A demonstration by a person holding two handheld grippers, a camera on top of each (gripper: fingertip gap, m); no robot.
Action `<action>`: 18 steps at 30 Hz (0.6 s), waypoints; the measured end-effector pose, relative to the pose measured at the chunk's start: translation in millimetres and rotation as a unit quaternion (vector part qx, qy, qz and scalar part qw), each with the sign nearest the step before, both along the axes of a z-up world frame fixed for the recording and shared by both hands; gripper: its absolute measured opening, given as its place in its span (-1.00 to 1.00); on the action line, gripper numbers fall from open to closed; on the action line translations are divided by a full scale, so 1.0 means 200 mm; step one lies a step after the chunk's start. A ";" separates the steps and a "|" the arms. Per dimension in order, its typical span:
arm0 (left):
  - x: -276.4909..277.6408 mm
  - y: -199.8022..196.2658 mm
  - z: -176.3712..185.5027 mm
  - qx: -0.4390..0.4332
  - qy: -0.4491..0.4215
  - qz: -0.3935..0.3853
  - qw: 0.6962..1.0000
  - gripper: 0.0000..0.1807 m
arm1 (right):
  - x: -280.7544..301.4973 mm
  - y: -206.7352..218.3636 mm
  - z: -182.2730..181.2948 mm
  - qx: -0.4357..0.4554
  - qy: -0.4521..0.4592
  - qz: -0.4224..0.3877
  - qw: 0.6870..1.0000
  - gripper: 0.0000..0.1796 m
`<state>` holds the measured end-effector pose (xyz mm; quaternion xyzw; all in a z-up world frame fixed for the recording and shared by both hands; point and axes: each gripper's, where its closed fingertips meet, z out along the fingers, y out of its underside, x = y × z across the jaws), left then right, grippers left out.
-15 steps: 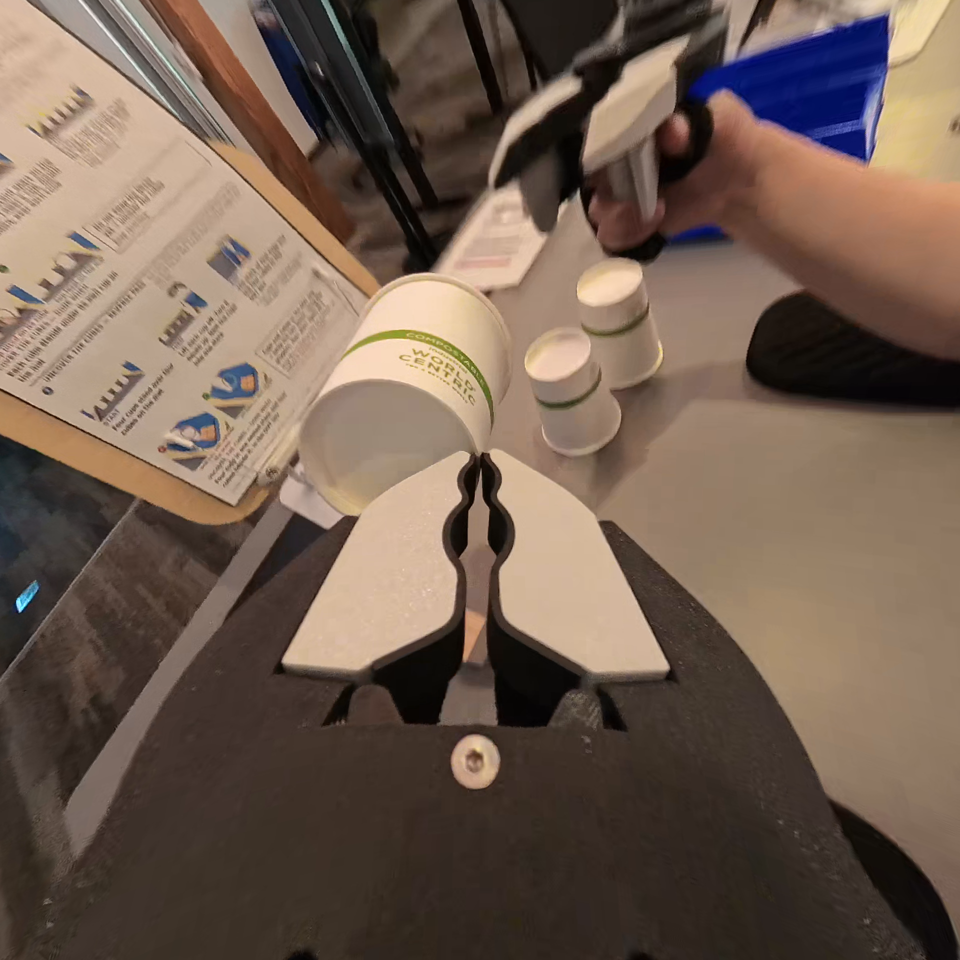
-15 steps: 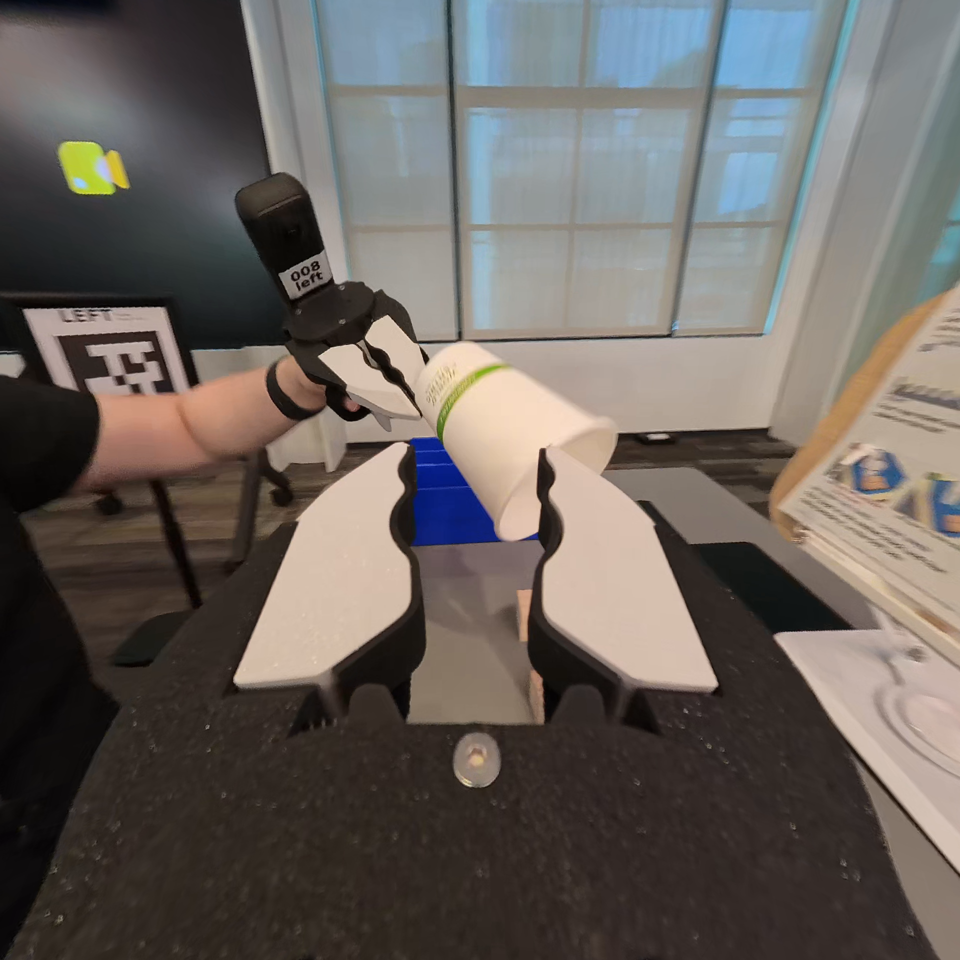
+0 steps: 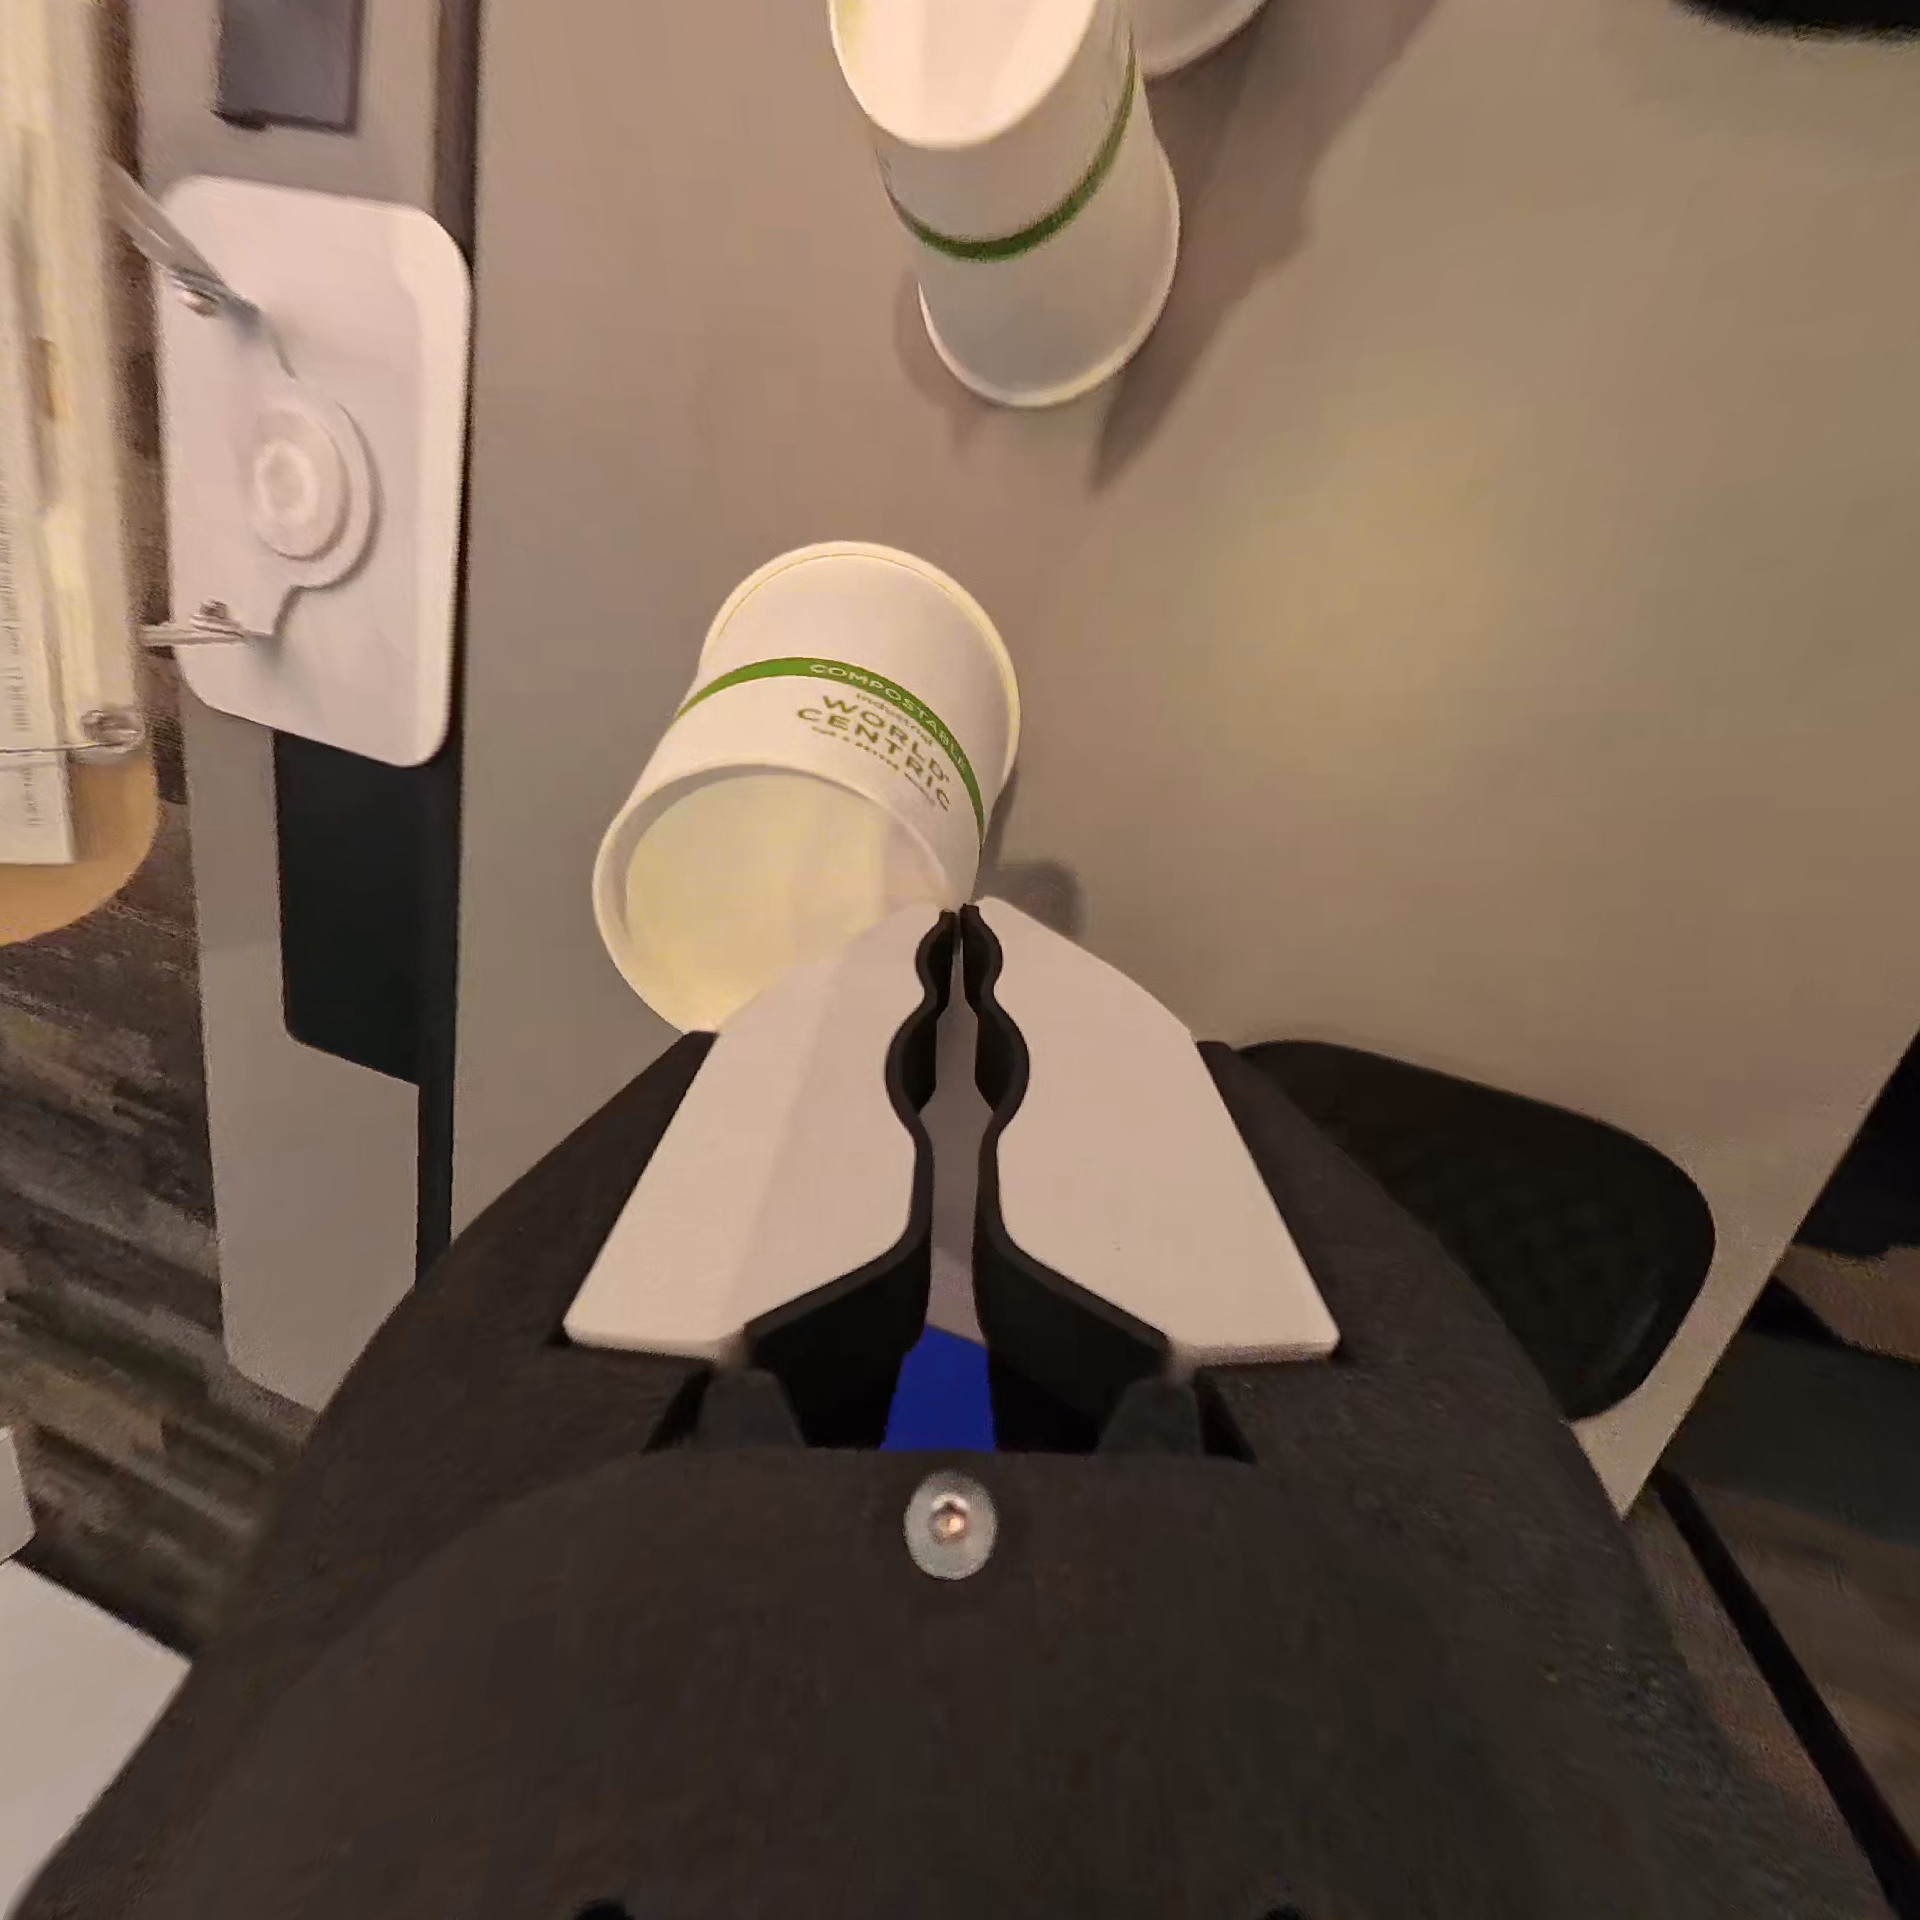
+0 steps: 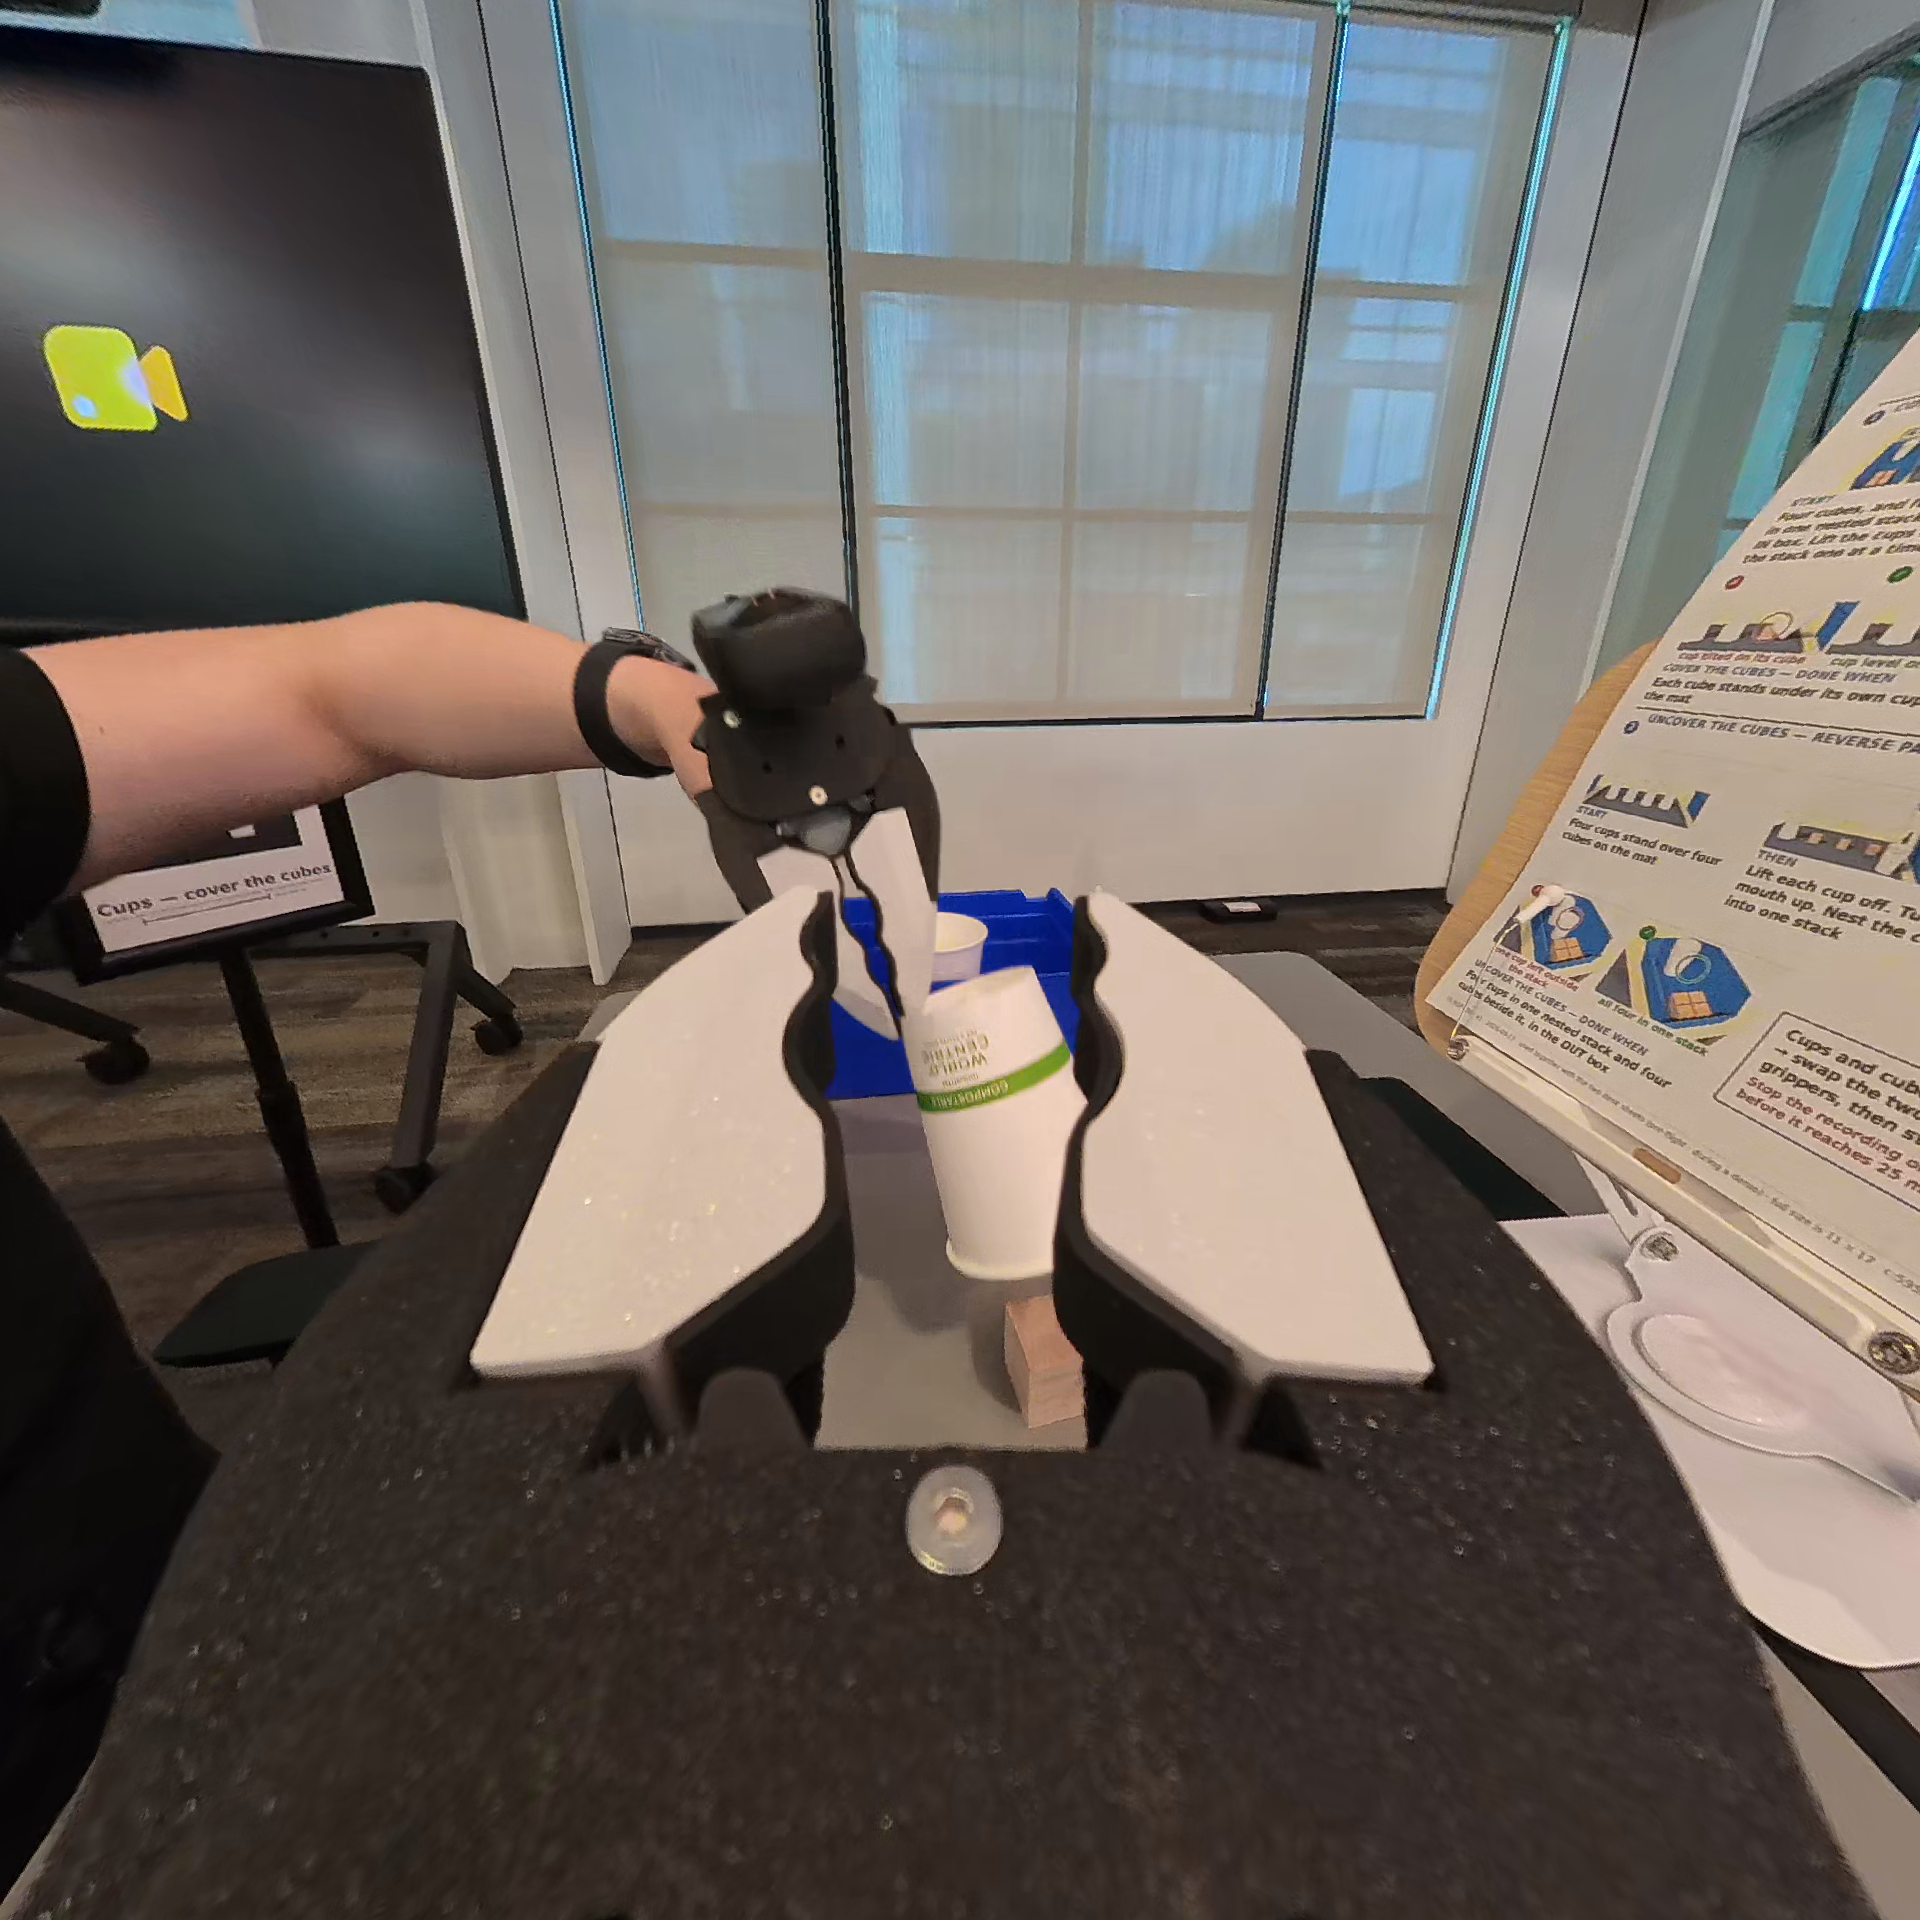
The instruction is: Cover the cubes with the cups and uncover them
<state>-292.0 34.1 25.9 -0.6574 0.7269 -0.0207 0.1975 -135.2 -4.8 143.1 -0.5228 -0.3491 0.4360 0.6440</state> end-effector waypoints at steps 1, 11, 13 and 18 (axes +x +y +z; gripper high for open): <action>0.01 0.00 -0.03 -0.007 0.021 -0.002 1.000 -0.99 | 0.01 0.00 0.00 -0.001 0.004 0.002 1.000 -0.53; 0.09 0.08 -0.25 -0.031 0.131 -0.011 0.991 -0.99 | 0.04 0.01 -0.01 -0.004 0.011 0.011 1.000 -0.53; 0.11 0.08 -0.27 -0.039 0.135 -0.013 0.990 -0.99 | 0.05 0.00 -0.01 -0.003 0.012 0.010 1.000 -0.53; 0.12 0.10 -0.31 -0.051 0.149 -0.024 0.987 -0.99 | 0.12 0.00 -0.01 -0.005 0.017 0.005 1.000 -0.53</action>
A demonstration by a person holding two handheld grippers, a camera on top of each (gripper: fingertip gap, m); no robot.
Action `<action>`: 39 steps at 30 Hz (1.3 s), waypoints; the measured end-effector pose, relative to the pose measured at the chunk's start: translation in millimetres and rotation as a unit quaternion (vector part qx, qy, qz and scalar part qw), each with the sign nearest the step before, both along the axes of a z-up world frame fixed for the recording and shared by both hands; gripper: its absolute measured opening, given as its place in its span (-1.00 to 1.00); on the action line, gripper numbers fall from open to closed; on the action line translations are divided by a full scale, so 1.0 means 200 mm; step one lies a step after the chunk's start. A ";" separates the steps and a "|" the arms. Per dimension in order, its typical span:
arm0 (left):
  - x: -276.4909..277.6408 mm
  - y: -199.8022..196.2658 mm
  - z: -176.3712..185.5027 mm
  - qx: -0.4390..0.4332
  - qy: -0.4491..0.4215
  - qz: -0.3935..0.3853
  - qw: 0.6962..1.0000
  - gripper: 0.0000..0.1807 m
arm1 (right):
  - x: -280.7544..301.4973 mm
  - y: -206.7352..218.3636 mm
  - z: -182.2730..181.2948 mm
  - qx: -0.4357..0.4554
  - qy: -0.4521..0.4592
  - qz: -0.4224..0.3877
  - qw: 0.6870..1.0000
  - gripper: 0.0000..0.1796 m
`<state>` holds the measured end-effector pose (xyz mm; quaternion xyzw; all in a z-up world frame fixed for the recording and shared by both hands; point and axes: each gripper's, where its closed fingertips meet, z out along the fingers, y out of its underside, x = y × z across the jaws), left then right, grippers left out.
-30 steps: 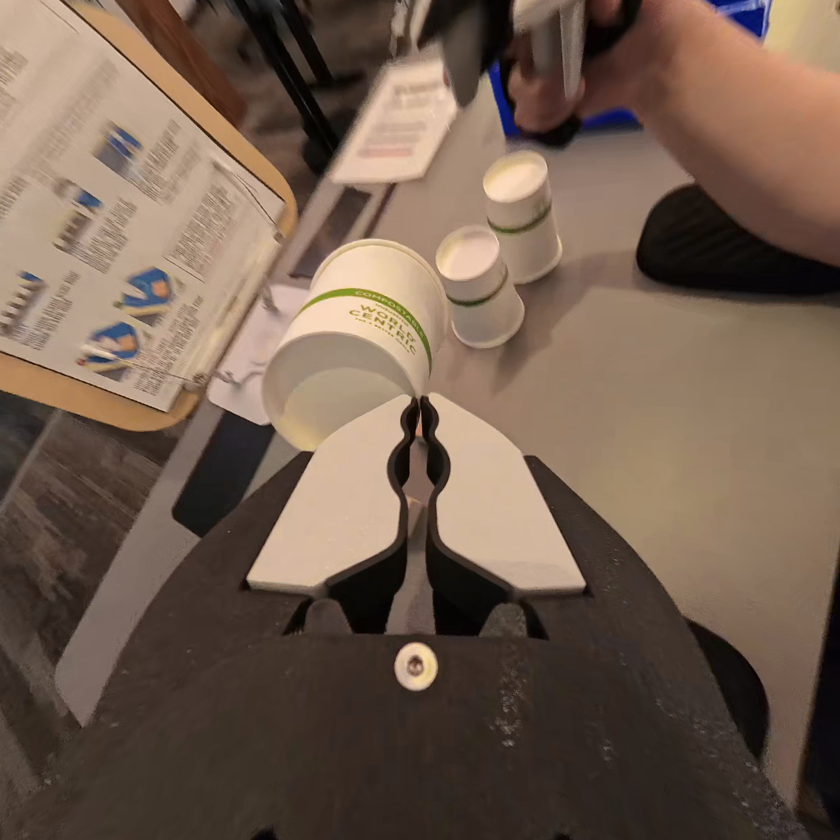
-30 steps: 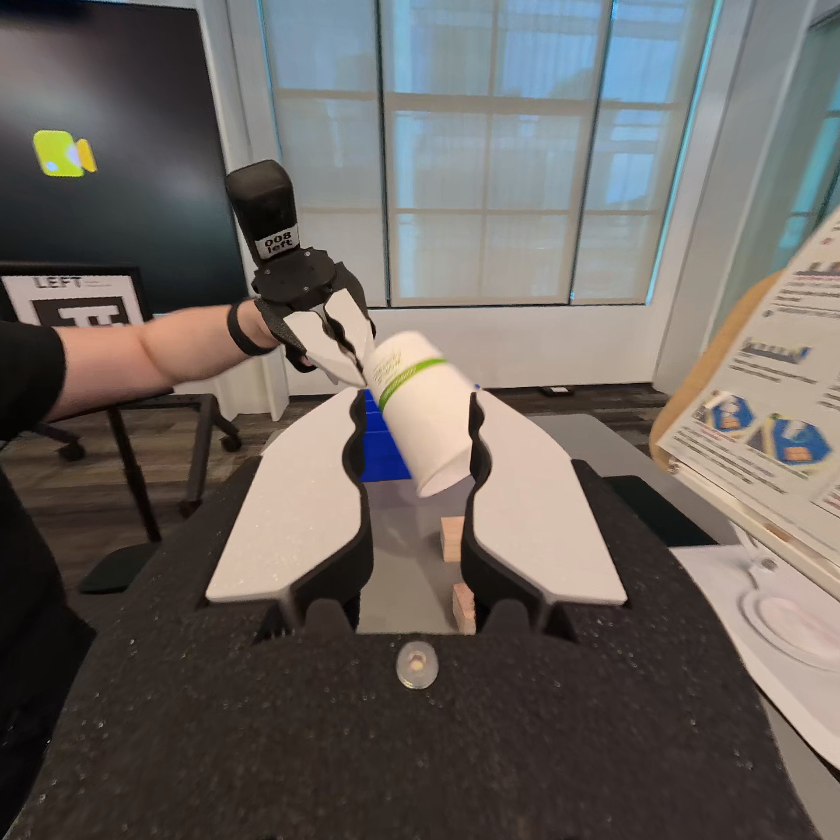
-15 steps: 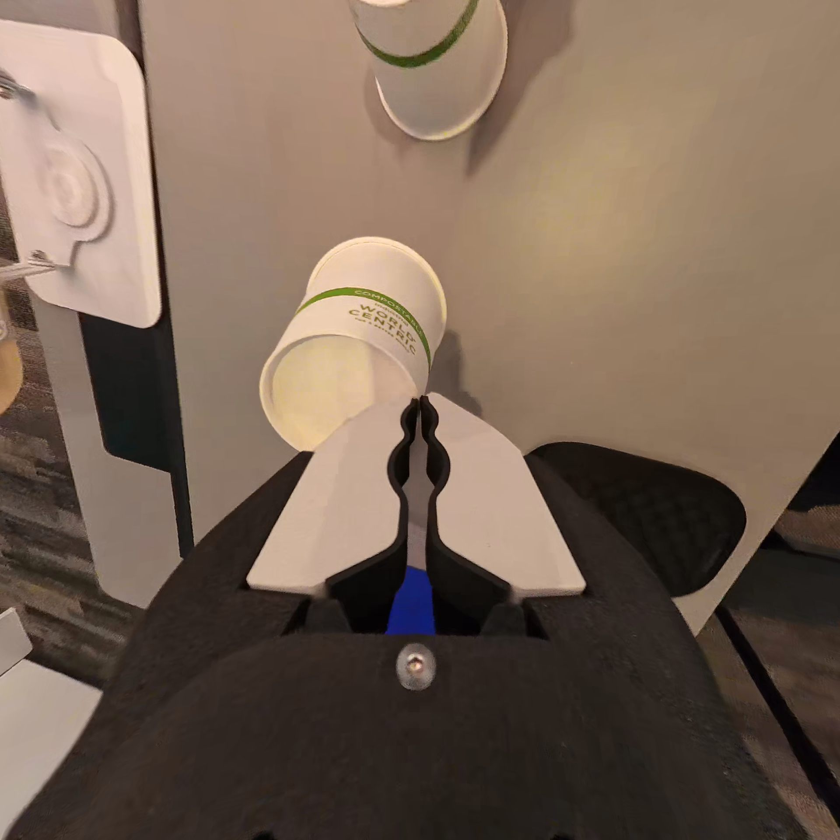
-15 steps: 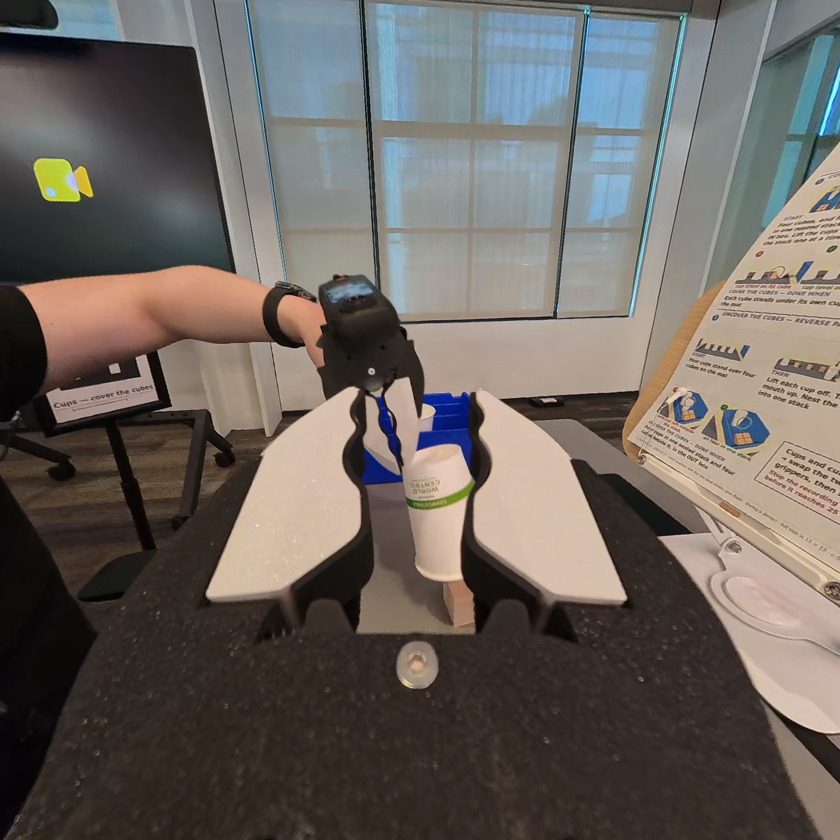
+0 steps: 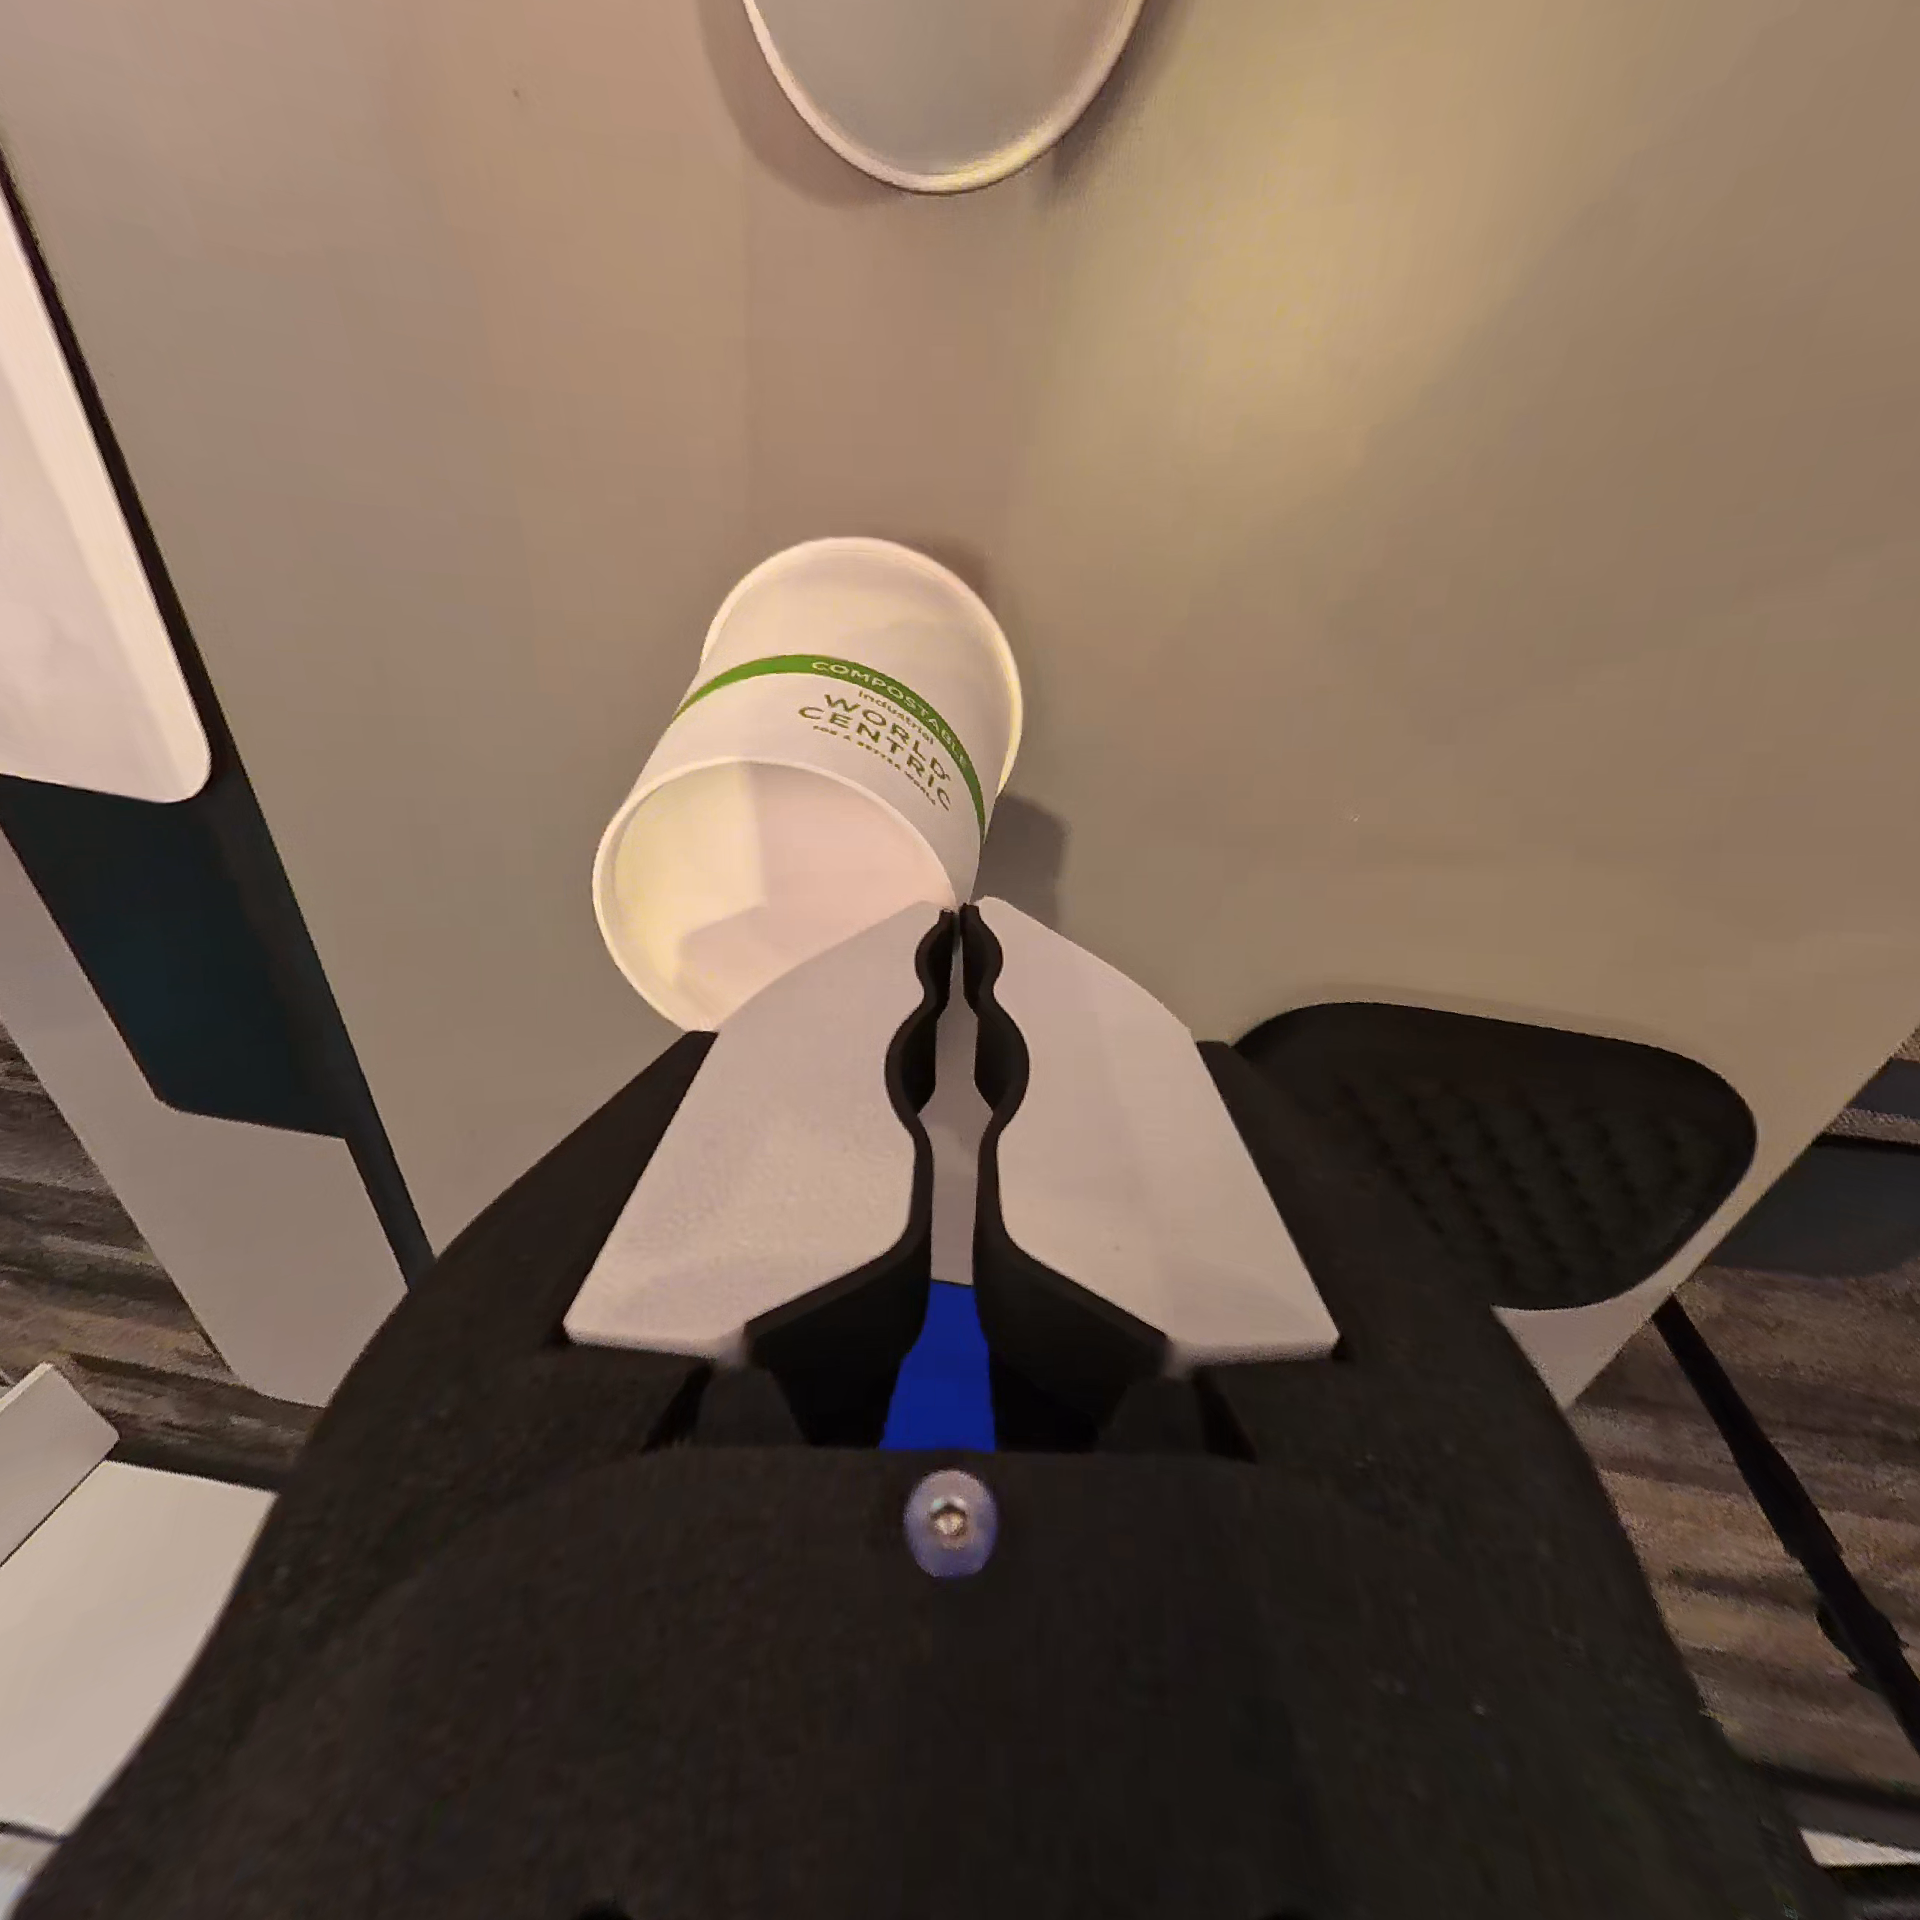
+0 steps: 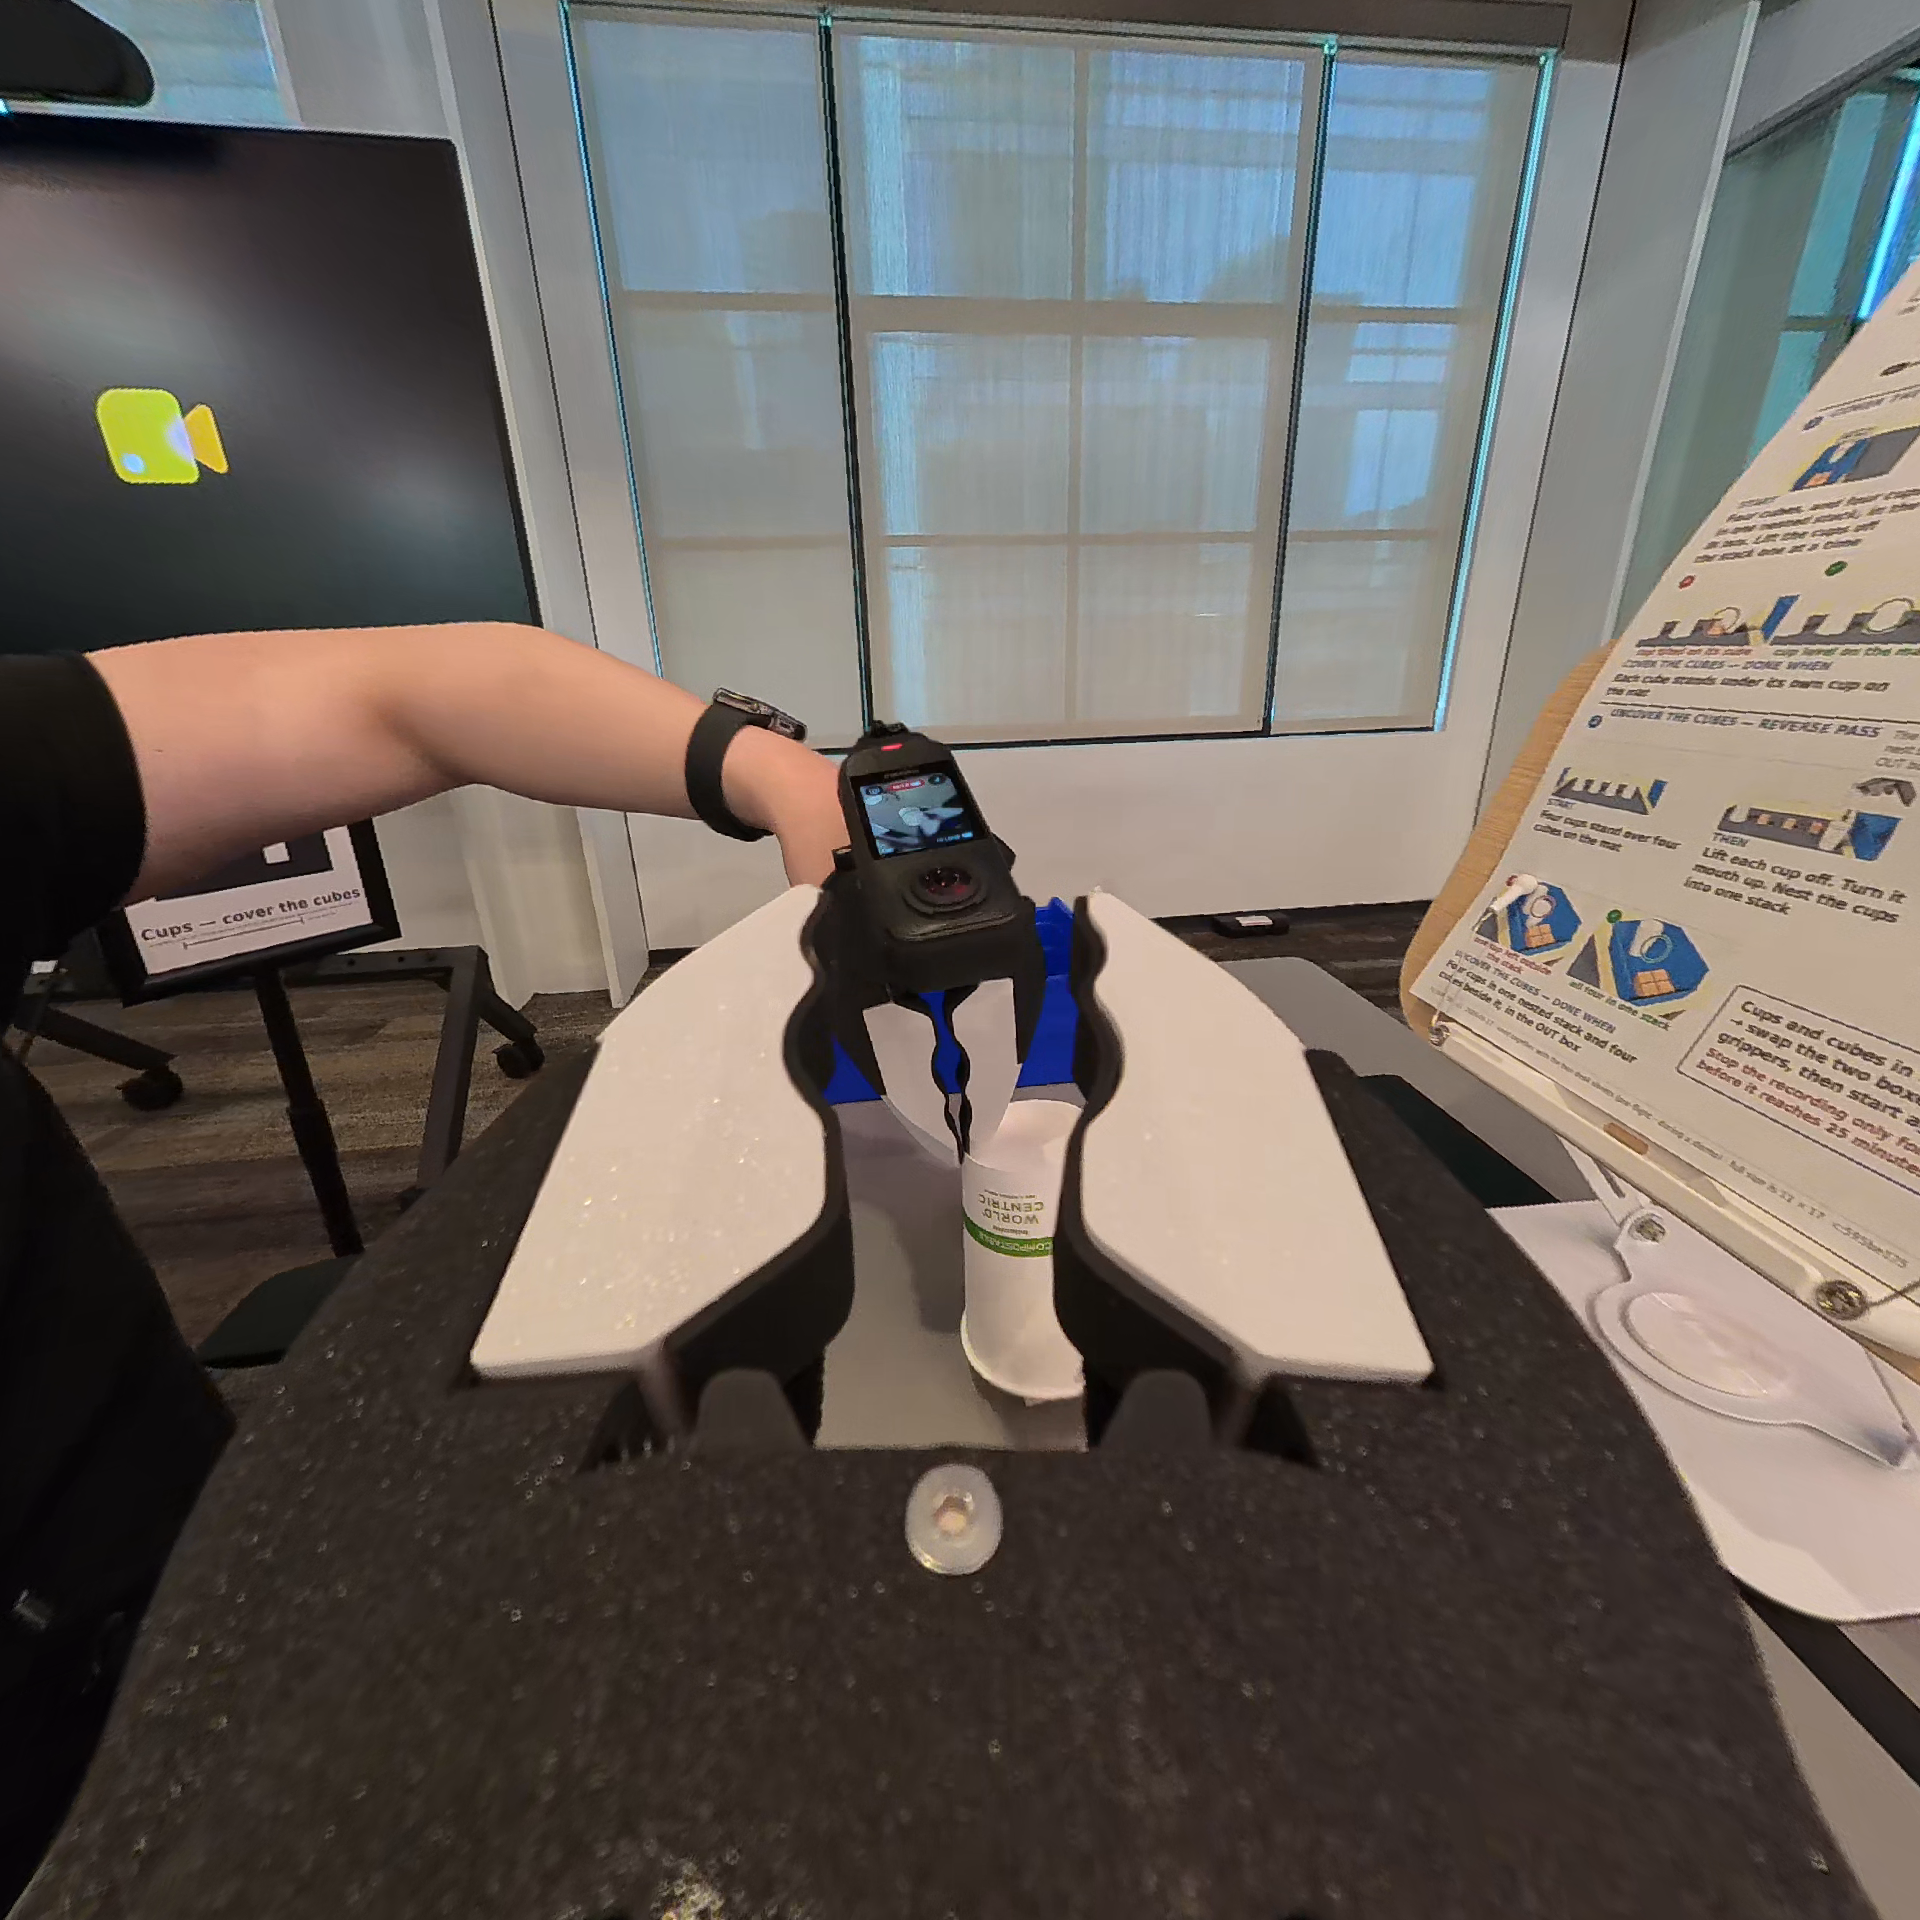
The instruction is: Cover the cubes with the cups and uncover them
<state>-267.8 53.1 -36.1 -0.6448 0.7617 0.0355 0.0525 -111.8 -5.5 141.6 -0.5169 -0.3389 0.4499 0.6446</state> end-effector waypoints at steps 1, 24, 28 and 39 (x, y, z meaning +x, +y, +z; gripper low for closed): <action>0.00 0.00 -0.01 -0.006 0.001 0.000 1.000 -0.99 | 0.02 0.00 0.00 -0.001 0.001 -0.004 1.000 -0.53; 0.09 0.01 -0.10 -0.014 0.002 -0.004 1.000 -0.92 | 0.10 0.02 -0.02 -0.012 0.028 0.003 1.000 -0.54; 0.11 0.02 -0.06 -0.009 -0.018 0.009 1.000 -0.75 | 0.11 0.02 -0.02 -0.016 0.031 0.005 0.999 -0.54; -0.34 0.16 0.55 0.075 -0.142 0.105 0.981 -0.69 | 0.17 0.03 -0.03 -0.022 0.044 -0.001 0.999 -0.54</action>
